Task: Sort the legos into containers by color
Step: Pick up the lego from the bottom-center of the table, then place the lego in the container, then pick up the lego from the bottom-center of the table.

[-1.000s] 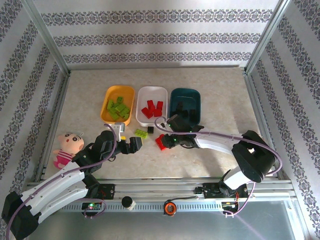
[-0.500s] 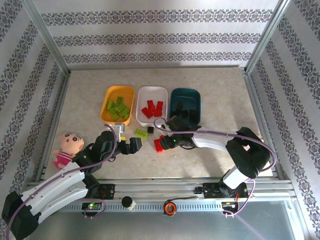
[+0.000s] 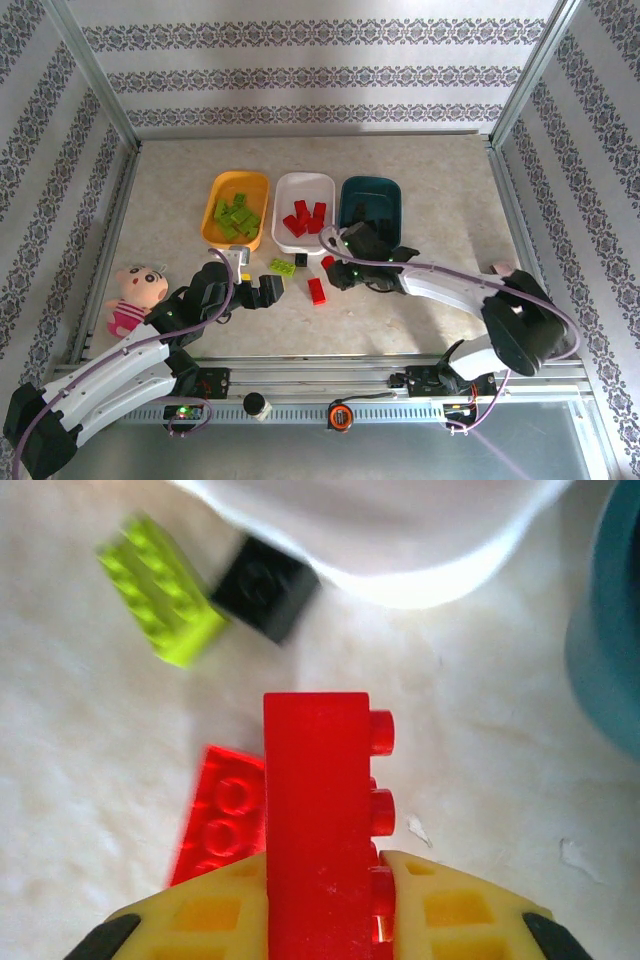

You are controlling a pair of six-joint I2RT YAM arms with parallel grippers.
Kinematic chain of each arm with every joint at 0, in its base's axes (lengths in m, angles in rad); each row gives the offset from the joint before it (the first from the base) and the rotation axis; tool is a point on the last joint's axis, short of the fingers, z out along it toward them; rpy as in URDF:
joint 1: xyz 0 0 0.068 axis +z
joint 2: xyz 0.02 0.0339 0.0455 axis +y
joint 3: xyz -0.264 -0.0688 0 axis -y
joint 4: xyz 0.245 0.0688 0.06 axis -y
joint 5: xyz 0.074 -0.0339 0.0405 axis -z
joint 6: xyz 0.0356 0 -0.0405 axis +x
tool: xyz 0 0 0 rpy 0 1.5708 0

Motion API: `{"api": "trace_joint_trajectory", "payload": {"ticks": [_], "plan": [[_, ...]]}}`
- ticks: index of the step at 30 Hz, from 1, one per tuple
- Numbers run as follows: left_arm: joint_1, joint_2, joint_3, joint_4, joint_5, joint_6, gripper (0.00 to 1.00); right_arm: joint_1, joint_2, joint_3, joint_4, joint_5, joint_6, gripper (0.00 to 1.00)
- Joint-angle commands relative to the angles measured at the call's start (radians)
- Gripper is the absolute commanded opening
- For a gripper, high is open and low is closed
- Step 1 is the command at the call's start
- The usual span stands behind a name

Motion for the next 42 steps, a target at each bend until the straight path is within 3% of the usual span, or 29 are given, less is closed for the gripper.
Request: {"api": "trace_joint_trajectory", "payload": {"ticks": [1, 11, 13, 16, 20, 22, 31, 42], "plan": [[0.005, 0.011, 0.013, -0.022, -0.02, 0.025, 1.0, -0.011, -0.004, 0.102, -0.006, -0.007, -0.012, 0.17], [0.004, 0.152, 0.039, 0.024, 0.045, 0.053, 0.95, -0.09, 0.369, 0.45, 0.03, 0.063, 0.009, 0.21], [0.003, 0.201, 0.045, 0.044, 0.071, 0.053, 0.95, -0.099, 0.423, 0.512, 0.027, 0.076, 0.01, 0.32], [0.002, 0.248, 0.07, 0.036, 0.076, 0.056, 0.92, -0.104, 0.462, 0.583, -0.005, 0.078, 0.002, 0.58], [0.003, 0.202, 0.062, 0.027, 0.046, 0.052, 0.94, -0.087, 0.372, 0.51, 0.02, 0.093, 0.004, 0.67], [0.003, 0.149, 0.054, 0.011, 0.023, 0.052, 1.0, -0.057, 0.296, 0.424, 0.021, 0.126, -0.002, 0.69], [0.003, -0.041, 0.028, -0.064, -0.032, 0.05, 1.0, 0.114, 0.068, 0.058, 0.023, 0.242, 0.102, 0.75], [0.003, -0.078, -0.012, -0.065, -0.05, 0.026, 1.0, 0.249, 0.247, 0.034, 0.049, 0.291, 0.139, 0.73]]}}
